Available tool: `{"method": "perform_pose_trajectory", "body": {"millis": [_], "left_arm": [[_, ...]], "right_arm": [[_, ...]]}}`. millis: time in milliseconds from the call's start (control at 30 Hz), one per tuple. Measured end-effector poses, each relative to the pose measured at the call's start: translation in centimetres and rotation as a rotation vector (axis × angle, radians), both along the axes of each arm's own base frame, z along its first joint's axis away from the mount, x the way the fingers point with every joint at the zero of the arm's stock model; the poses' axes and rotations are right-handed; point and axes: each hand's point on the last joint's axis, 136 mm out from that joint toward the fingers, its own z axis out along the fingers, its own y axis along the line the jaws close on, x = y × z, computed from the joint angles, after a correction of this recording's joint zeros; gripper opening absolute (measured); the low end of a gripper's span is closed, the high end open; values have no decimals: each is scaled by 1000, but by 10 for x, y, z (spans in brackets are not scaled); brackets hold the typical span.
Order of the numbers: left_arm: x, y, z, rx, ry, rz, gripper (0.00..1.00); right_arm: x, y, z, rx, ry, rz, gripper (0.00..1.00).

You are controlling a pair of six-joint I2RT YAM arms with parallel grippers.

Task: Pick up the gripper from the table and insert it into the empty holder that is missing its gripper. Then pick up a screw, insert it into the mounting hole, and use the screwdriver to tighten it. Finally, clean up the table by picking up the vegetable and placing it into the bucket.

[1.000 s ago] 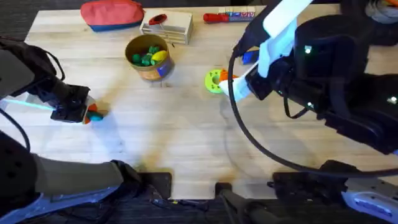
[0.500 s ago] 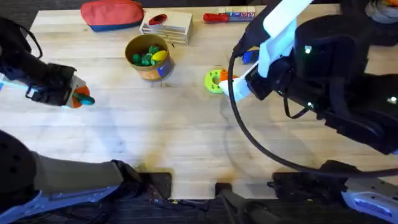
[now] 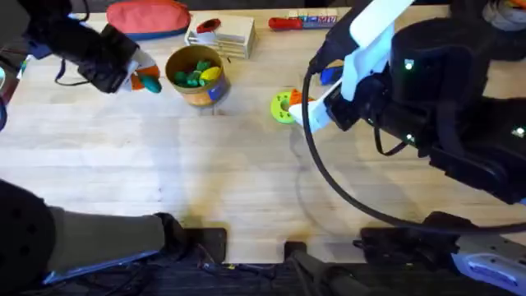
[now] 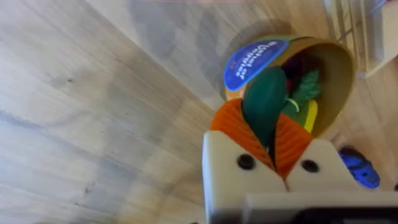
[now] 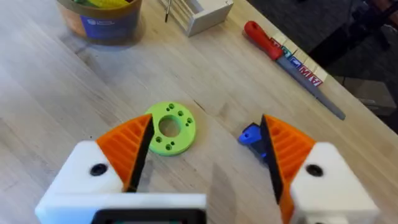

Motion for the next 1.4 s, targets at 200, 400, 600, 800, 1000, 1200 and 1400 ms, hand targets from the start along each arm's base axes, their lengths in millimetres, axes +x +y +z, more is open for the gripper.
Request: {"method": "perform_pose_trajectory", "body": {"millis": [200,400,600,800,1000,1200,1400], "left_arm": [[23,-30,16,29,-102,-188,28],[45,-47,27,57,-209,-289,28],[52,-60,28,61,-231,-333,35],[55,-72,12,43,-192,-368,218],[55,-71,12,45,-192,-368,573],[54,-71,12,45,-190,-371,960],[47,-72,34,61,-174,-424,965]], "right_arm": [[0,0,0,0,0,0,991],[0,0,0,0,0,0,993],[-2,-2,-4,-14,16,0,993],[-2,-1,-7,-20,24,0,993],[-2,-1,-8,-22,26,0,992],[-2,-1,-8,-21,26,0,992],[-3,-4,-8,16,50,-30,992]]}}
